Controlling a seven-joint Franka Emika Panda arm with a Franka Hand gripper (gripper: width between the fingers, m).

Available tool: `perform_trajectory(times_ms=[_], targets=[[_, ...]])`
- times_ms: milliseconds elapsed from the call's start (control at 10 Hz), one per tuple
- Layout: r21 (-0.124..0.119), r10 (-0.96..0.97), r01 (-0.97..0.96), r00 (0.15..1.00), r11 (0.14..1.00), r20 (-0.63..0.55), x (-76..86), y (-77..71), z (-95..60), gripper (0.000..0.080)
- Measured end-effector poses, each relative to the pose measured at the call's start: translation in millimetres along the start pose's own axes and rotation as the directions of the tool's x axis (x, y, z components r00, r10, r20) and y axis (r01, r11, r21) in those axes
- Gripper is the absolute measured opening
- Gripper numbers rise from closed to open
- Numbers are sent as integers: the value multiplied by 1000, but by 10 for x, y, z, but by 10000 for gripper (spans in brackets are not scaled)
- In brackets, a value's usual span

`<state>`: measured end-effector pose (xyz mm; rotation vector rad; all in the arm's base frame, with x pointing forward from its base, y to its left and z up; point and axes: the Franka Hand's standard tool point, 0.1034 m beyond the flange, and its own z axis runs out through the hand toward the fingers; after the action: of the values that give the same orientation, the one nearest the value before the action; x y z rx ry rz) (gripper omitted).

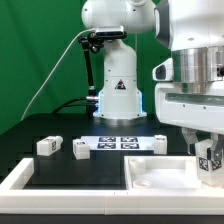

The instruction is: Assemble one leg

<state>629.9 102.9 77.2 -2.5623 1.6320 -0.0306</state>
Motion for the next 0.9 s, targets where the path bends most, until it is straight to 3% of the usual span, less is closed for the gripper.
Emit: perform_trajectory(times_ms=[200, 400, 500, 600, 700, 900], targets=[[-8, 174, -174, 985, 985, 5, -6, 20, -3, 291], [-9, 199, -199, 980, 980, 7, -13, 22, -2, 291], [-8, 149, -149, 989, 989, 7, -13, 21, -2, 469], [-5, 76, -76, 997, 997, 6, 6, 19, -7, 469], [-7, 11, -11, 1000, 1000, 5, -10, 18, -5, 607], [-17, -226, 226, 974, 974, 12, -80, 12, 2, 636]])
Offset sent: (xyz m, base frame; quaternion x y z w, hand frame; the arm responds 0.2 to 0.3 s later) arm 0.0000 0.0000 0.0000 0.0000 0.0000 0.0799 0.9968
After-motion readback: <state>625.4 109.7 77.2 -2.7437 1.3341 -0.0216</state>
